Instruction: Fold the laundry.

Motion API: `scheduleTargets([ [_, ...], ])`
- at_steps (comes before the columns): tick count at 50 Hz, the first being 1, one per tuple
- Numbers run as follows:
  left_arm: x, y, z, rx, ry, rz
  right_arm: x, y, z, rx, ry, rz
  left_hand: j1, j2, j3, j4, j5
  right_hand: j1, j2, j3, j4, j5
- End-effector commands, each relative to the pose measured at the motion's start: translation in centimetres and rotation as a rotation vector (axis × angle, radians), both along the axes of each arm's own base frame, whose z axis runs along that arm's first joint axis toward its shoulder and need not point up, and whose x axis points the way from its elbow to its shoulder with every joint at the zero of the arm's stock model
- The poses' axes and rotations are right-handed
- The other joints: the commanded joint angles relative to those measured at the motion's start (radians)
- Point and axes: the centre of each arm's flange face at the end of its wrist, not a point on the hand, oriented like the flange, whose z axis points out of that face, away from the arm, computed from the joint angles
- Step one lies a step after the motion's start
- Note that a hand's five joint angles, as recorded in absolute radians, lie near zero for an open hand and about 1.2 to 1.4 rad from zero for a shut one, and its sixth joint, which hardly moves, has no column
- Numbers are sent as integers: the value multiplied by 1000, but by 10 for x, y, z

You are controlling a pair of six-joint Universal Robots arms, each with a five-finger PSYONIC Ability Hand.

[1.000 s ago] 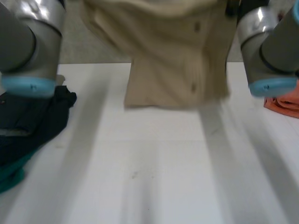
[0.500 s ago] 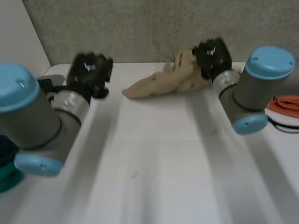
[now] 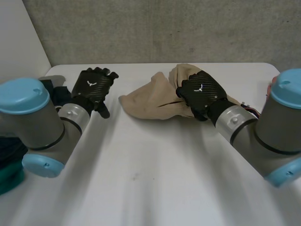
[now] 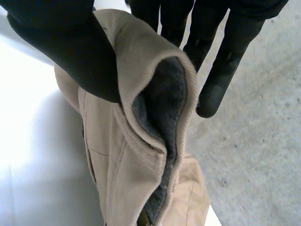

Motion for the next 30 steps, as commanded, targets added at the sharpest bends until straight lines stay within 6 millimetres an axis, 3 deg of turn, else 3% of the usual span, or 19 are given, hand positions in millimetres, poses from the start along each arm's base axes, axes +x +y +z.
scheduleTargets([
  [1, -13, -8, -21, 85, -46, -141, -9, 27, 20, -19, -31, 59, 98, 103, 106, 101, 99, 280, 215, 208, 199, 210],
  [8, -22, 7, -51, 228, -157, -236, -14, 41, 38, -23, -83, 77, 98, 103, 106, 101, 99, 280, 215, 208, 199, 210],
  [13, -30, 7, -60, 223, -205, -257, -15, 48, 43, 6, -112, 92, 171, 176, 179, 174, 172, 280, 215, 208, 199, 210],
  [15, -33, 5, -60, 216, -204, -253, -15, 51, 44, 14, -116, 97, 303, 308, 311, 306, 304, 280, 215, 208, 199, 210],
  [19, -38, -1, -59, 203, -198, -228, -16, 47, 45, 7, -120, 83, 1030, 1035, 1038, 1033, 1031, 280, 215, 208, 199, 210],
  [20, -36, -6, -53, 182, -195, -192, -18, 42, 45, 1, -119, 70, 1133, 1138, 1141, 1136, 1134, 280, 215, 208, 199, 210],
  [22, -31, -14, -44, 155, -191, -131, -20, 34, 45, -8, -117, 53, 1134, 1139, 1142, 1137, 1135, 280, 215, 208, 199, 210],
  [25, -17, -22, -12, 98, -158, 6, -25, 13, 39, -4, -91, 0, 1134, 1139, 1142, 1137, 1135, 280, 215, 208, 199, 210],
  [30, 0, -1, 45, 20, -101, 88, -35, -15, 38, 15, -18, -102, 1134, 1139, 1142, 1137, 1135, 280, 215, 208, 199, 210],
])
